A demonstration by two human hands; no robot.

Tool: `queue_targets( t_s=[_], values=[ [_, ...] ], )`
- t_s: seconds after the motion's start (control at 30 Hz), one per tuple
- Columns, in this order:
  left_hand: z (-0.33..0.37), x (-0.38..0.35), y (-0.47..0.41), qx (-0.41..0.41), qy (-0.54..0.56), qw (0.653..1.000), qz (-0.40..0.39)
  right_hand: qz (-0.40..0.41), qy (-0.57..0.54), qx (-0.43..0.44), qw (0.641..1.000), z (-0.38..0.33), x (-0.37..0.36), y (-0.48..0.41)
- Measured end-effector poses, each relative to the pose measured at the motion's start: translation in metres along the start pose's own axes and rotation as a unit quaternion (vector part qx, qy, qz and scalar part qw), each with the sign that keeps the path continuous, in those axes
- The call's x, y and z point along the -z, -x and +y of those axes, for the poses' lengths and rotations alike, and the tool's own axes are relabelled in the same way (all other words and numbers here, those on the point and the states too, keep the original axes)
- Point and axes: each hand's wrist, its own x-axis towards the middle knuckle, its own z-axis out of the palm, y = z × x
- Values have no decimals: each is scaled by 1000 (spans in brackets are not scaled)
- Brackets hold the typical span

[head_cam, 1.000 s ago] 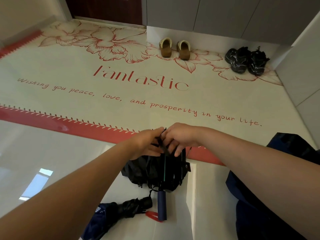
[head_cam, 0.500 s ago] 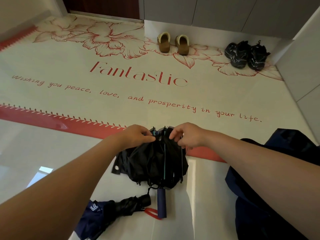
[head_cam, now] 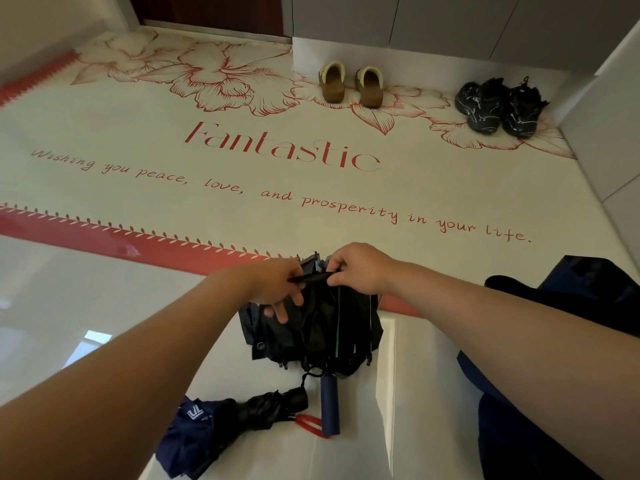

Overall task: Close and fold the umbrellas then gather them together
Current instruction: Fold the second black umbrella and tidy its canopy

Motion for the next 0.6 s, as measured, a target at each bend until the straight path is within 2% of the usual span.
queue_targets(
  t_s=[0.1,0.23,0.33,0.43,0.5,0.6],
  values=[
    [-12,9,4,27,-25,999,12,-20,11,-33,999,7,9,1],
    [-26,16,11,7,102,995,21,-31,-3,-65,997,17,19,7],
    [-25,21,23,3,142,990,-19,-31,5,-74,997,14,21,10],
    [-23,24,33,31,177,982,-54,-7,70,-44,997,2,18,11],
    [-22,26,36,42,195,979,-49,13,73,-5,997,-8,12,10],
    [-23,29,42,56,221,972,-53,-23,60,33,997,-22,2,9]
  ],
)
